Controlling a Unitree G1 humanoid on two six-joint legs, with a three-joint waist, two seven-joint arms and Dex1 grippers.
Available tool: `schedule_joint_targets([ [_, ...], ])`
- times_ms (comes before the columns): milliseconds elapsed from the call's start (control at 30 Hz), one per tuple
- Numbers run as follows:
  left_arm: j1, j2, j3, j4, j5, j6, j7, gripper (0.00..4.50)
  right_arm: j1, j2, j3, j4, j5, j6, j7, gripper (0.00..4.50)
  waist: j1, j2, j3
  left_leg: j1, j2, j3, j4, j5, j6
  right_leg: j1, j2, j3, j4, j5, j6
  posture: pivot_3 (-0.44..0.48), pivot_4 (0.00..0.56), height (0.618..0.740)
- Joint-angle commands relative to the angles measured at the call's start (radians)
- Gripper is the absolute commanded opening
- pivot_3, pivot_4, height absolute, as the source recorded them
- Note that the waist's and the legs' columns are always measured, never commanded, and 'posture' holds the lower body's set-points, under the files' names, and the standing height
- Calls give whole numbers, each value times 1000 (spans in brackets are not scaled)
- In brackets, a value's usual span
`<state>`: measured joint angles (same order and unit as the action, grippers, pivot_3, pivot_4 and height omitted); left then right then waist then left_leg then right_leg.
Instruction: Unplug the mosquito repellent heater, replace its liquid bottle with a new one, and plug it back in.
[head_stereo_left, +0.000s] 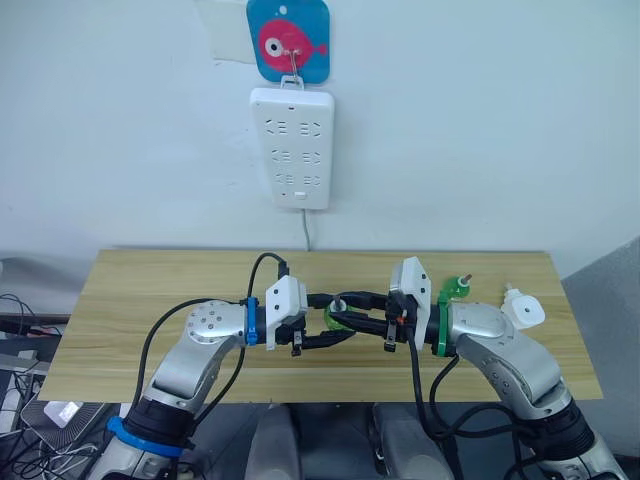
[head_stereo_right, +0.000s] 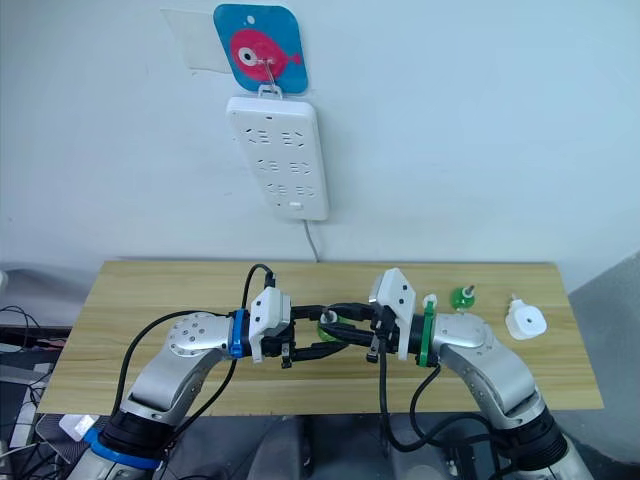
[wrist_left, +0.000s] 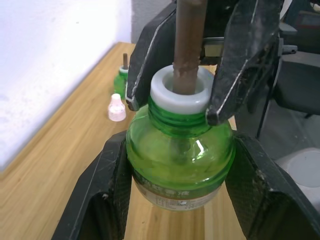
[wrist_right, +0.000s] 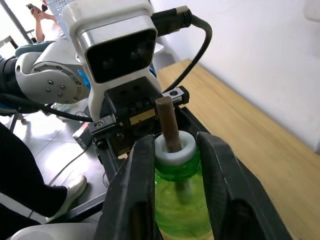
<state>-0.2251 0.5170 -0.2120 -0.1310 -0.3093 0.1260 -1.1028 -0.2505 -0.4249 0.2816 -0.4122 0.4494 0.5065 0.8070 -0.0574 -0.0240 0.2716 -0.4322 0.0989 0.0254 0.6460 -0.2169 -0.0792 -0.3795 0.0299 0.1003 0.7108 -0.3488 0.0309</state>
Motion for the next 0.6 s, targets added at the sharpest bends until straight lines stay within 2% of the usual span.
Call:
schedule_joint_targets([
  [33,7,-13,3,-57,-33,17,8,2253,-6,1,5,-34,-7,-16,2,882,0,0,0,0,0,0,0,0,0,0,0,0,0,0,0,-86,236,740],
  [133,7,-18,13,-72,-66,77,15,2253,-13,13,-19,-49,19,7,-12,881,0,0,0,0,0,0,0,0,0,0,0,0,0,0,0,-88,240,740],
  [233,13,-22,42,-103,-121,135,25,3231,-22,49,-96,-73,109,95,-81,881,0,0,0,0,0,0,0,0,0,0,0,0,1,0,0,-91,243,740],
  [367,49,-73,82,-149,-121,102,120,4464,-20,125,-290,-71,317,289,-274,881,0,0,0,0,0,0,0,0,0,0,0,0,1,0,0,-97,246,740],
  [500,68,-167,78,-188,-64,33,253,4500,-32,223,-463,-35,600,425,-524,881,-2,0,0,0,0,0,0,0,0,0,0,0,1,0,0,-112,246,740],
  [600,56,-237,79,-191,-20,-24,339,4500,-42,270,-543,-11,796,463,-701,881,-4,0,0,0,0,0,0,0,0,1,0,1,1,0,0,-116,243,740],
])
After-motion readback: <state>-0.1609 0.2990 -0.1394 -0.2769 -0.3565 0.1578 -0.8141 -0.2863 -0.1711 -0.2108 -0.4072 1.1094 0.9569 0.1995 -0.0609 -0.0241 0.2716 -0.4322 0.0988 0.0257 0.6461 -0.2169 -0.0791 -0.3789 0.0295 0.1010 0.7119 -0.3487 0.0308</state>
